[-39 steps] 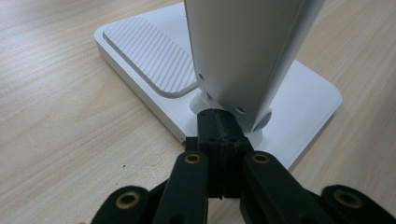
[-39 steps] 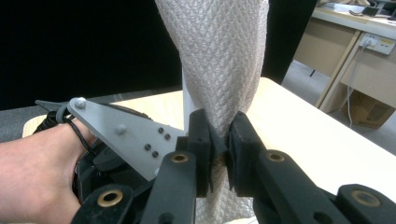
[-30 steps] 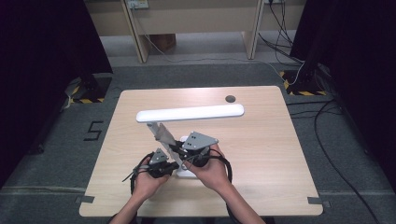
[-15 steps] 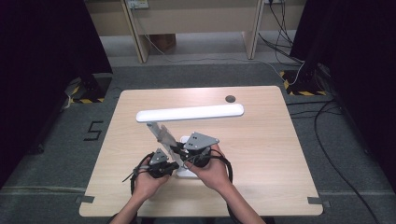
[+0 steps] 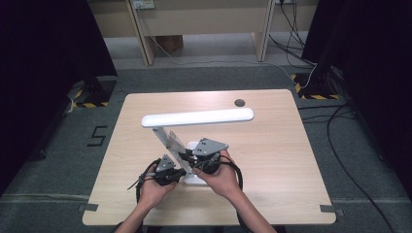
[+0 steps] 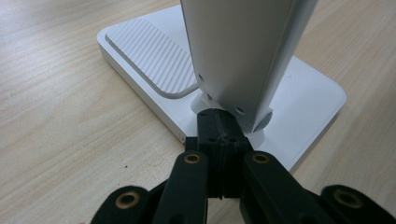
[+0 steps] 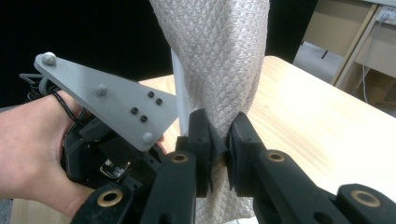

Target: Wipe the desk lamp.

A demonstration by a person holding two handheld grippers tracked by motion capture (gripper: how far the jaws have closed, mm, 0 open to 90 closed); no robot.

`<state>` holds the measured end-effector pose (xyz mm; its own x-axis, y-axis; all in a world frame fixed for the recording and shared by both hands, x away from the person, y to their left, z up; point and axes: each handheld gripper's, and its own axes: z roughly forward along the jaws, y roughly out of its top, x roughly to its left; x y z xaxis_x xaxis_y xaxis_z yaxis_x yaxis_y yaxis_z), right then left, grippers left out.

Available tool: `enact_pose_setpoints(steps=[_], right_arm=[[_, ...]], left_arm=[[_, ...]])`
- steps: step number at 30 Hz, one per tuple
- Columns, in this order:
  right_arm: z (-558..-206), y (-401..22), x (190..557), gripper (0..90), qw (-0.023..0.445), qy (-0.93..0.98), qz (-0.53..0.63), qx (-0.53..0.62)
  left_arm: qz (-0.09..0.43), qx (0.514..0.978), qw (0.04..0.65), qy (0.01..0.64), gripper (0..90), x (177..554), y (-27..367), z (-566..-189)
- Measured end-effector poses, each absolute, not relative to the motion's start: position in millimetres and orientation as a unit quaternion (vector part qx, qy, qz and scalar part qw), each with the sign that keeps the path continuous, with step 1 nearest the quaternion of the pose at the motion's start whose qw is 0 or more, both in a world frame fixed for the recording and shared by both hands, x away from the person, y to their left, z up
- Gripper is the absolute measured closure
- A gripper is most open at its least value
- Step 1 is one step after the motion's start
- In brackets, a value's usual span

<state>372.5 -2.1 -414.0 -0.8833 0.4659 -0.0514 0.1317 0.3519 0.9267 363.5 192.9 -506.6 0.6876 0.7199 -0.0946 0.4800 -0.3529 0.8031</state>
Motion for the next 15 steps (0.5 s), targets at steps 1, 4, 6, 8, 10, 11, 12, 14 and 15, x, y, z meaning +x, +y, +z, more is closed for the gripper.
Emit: enact_pose_setpoints(steps=[1, 4, 6, 8, 10, 11, 12, 14, 15], right_arm=[[-414.3, -2.5, 372.9, 81.8, 0.158, 0.808, 0.537, 0.184], [-415.2, -3.0, 372.6, 81.8, 0.156, 0.810, 0.533, 0.187], [-416.2, -3.3, 372.8, 81.8, 0.154, 0.811, 0.532, 0.187], [-416.9, -3.9, 373.2, 81.8, 0.153, 0.813, 0.529, 0.188], [-417.8, -4.3, 373.6, 81.8, 0.151, 0.814, 0.528, 0.188], [-418.2, -4.6, 374.1, 81.8, 0.151, 0.815, 0.527, 0.186], [-418.7, -4.7, 374.4, 81.8, 0.150, 0.816, 0.527, 0.186], [-419.4, -4.7, 374.3, 81.8, 0.148, 0.816, 0.526, 0.188], [-419.5, -4.8, 374.3, 81.8, 0.148, 0.817, 0.525, 0.188]], left_arm=[[0.139, 0.811, 0.432, 0.370, 89.3, 363.5, 192.8, -506.7], [0.139, 0.810, 0.433, 0.370, 89.3, 363.5, 192.4, -506.8], [0.140, 0.810, 0.432, 0.370, 89.3, 363.6, 192.0, -506.7], [0.141, 0.811, 0.431, 0.369, 89.3, 363.7, 191.8, -506.7], [0.141, 0.812, 0.431, 0.368, 89.3, 363.8, 191.8, -506.6], [0.141, 0.812, 0.431, 0.369, 89.3, 363.7, 191.7, -506.6], [0.141, 0.812, 0.431, 0.369, 89.3, 363.7, 191.7, -506.6], [0.141, 0.812, 0.431, 0.369, 89.3, 363.6, 191.7, -506.6], [0.141, 0.811, 0.431, 0.369, 89.3, 363.6, 191.6, -506.6]])
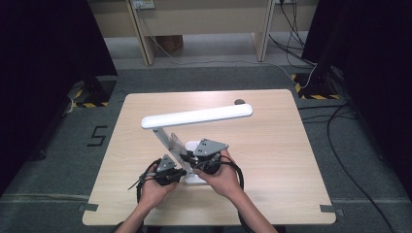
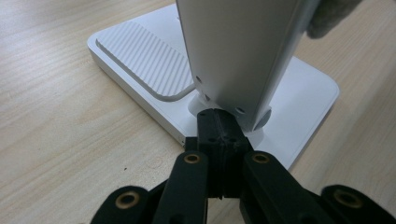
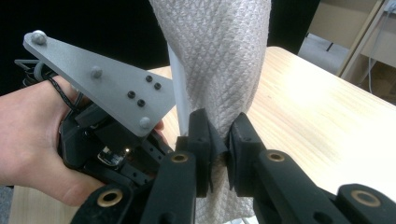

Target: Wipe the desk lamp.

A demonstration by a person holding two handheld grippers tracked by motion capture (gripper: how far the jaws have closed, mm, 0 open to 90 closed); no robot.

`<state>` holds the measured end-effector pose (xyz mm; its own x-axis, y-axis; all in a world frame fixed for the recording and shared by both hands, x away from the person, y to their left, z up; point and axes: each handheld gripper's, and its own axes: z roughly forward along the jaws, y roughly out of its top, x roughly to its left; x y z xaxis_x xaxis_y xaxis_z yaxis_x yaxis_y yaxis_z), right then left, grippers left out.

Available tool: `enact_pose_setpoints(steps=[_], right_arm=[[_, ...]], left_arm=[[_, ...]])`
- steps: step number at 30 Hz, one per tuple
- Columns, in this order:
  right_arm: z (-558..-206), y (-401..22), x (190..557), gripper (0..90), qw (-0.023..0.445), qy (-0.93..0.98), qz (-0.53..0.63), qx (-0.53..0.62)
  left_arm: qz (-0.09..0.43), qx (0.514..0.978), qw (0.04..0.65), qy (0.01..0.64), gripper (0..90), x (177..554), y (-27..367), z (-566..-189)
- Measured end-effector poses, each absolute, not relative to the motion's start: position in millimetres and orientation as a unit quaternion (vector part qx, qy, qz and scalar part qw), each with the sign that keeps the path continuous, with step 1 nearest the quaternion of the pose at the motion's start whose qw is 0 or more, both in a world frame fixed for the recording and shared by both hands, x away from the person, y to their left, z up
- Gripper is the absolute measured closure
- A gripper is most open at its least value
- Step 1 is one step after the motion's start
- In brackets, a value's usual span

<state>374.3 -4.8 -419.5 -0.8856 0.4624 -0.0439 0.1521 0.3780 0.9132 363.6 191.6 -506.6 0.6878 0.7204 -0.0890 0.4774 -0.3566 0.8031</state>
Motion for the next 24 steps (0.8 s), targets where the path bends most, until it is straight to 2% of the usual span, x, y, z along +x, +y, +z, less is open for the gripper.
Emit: enact_pose_setpoints(steps=[24], right_arm=[[-427.1, -8.0, 377.9, 81.7, 0.132, 0.826, 0.514, 0.191]], left_arm=[[0.142, 0.811, 0.432, 0.369, 89.2, 363.4, 191.0, -506.8]])
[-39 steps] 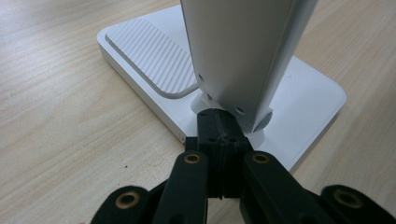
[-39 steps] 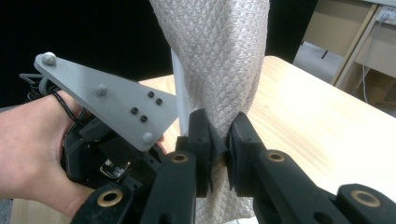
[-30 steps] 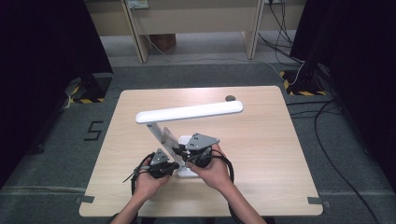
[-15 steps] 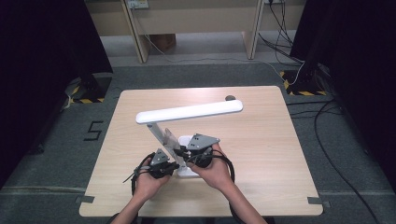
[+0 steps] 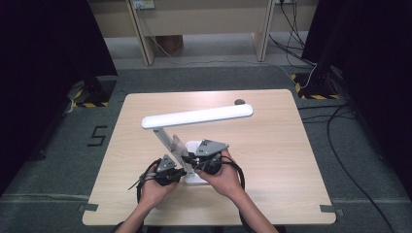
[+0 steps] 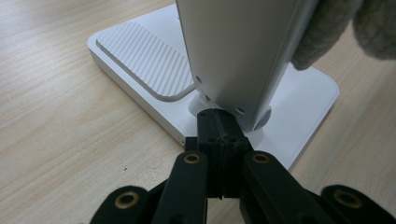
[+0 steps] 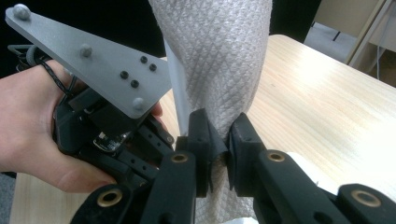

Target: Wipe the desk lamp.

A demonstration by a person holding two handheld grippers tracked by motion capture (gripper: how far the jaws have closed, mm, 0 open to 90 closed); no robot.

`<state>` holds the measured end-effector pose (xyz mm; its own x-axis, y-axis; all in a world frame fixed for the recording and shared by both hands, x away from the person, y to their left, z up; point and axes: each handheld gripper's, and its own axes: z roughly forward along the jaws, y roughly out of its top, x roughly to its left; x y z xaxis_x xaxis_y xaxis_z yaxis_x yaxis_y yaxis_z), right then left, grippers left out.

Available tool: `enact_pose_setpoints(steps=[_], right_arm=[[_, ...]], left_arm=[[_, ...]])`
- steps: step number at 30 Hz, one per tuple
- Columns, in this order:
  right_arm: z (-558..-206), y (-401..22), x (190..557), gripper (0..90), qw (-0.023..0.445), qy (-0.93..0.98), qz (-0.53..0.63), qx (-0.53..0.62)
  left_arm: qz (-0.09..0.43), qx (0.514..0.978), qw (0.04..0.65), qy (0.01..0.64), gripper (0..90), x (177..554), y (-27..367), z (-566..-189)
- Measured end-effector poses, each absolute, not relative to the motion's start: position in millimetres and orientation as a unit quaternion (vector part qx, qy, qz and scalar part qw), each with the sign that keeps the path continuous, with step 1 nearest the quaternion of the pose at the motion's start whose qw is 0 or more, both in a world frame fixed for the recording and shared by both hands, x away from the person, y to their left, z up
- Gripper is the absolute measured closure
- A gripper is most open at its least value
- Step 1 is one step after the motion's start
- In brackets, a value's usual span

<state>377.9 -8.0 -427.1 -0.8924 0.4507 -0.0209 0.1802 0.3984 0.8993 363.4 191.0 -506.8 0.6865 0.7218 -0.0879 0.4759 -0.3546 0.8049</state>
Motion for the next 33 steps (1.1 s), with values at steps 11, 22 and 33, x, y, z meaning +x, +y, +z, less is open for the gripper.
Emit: enact_pose_setpoints(steps=[11, 22, 33], right_arm=[[-433.0, -9.1, 378.8, 81.7, 0.128, 0.829, 0.507, 0.199], [-439.0, -10.0, 380.3, 81.7, 0.123, 0.832, 0.501, 0.205], [-446.3, -11.8, 383.2, 81.6, 0.116, 0.838, 0.491, 0.211]], left_arm=[[0.144, 0.810, 0.431, 0.370, 89.2, 363.2, 190.7, -506.8], [0.144, 0.811, 0.431, 0.368, 89.2, 363.1, 190.5, -506.7], [0.146, 0.812, 0.430, 0.367, 89.2, 363.0, 190.4, -506.7]])
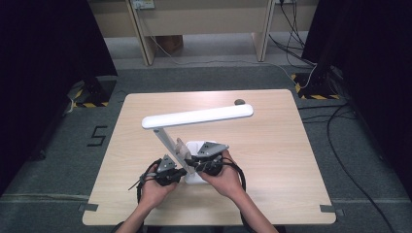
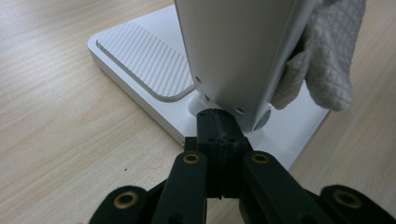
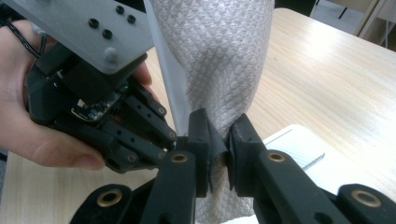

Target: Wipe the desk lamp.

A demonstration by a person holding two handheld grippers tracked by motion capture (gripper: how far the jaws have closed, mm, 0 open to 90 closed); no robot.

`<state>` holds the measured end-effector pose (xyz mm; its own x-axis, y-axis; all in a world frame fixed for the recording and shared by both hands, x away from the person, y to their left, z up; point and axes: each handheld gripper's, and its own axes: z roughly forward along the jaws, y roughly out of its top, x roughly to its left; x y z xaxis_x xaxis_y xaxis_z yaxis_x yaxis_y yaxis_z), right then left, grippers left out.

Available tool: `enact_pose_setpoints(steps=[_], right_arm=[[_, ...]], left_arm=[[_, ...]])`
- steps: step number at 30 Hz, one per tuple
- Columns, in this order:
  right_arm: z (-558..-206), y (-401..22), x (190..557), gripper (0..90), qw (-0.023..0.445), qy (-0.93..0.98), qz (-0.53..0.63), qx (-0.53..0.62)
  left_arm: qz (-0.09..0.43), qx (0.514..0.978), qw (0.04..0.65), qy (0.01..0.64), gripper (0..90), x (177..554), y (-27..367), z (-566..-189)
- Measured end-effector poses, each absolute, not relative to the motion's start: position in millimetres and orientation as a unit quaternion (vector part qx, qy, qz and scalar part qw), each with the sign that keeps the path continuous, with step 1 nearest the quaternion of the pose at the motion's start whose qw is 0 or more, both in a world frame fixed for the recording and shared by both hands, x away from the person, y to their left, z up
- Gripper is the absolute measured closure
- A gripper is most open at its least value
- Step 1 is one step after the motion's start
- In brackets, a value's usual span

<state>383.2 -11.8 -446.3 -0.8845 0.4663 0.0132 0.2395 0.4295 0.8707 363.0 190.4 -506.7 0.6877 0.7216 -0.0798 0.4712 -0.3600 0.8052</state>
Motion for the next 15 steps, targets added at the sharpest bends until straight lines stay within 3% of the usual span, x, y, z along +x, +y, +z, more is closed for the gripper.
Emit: enact_pose_setpoints(steps=[15], right_arm=[[-454.7, -14.2, 387.0, 81.3, 0.102, 0.843, 0.481, 0.218]], left_arm=[[0.148, 0.813, 0.428, 0.366, 89.2, 362.8, 190.3, -506.5]])
